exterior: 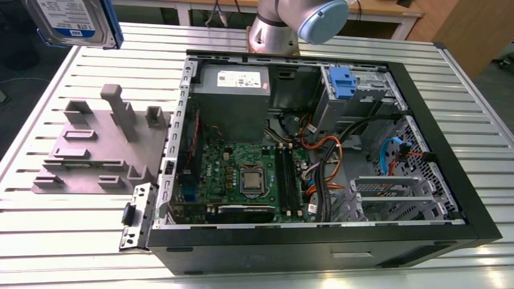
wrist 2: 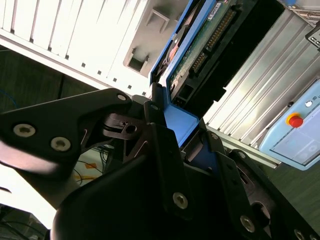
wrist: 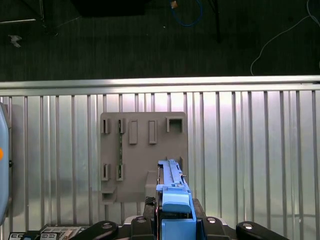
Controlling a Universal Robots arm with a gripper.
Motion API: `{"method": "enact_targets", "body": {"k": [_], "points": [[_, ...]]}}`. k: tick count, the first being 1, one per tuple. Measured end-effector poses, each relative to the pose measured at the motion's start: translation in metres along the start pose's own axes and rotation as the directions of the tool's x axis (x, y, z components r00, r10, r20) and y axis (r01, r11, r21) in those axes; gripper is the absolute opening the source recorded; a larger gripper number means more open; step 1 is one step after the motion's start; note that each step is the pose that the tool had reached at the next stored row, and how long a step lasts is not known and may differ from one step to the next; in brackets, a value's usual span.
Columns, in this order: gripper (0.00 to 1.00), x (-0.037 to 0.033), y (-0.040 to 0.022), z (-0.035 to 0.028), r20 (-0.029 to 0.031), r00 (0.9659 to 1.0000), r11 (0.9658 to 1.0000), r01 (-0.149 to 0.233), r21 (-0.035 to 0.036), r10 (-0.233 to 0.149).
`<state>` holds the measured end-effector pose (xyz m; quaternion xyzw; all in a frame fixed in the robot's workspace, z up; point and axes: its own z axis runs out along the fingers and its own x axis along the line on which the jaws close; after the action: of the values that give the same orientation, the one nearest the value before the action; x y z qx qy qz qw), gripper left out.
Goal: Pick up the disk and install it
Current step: 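Pick up the disk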
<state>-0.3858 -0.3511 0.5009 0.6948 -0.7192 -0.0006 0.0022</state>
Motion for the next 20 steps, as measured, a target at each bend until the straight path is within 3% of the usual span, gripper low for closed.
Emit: {"method": "enact_targets", "body": {"k": [20], "points": [[0.36, -0.0002, -0.0065, 0.0, 0.0, 1.0, 1.0, 0.0, 0.0, 0.0]]}}
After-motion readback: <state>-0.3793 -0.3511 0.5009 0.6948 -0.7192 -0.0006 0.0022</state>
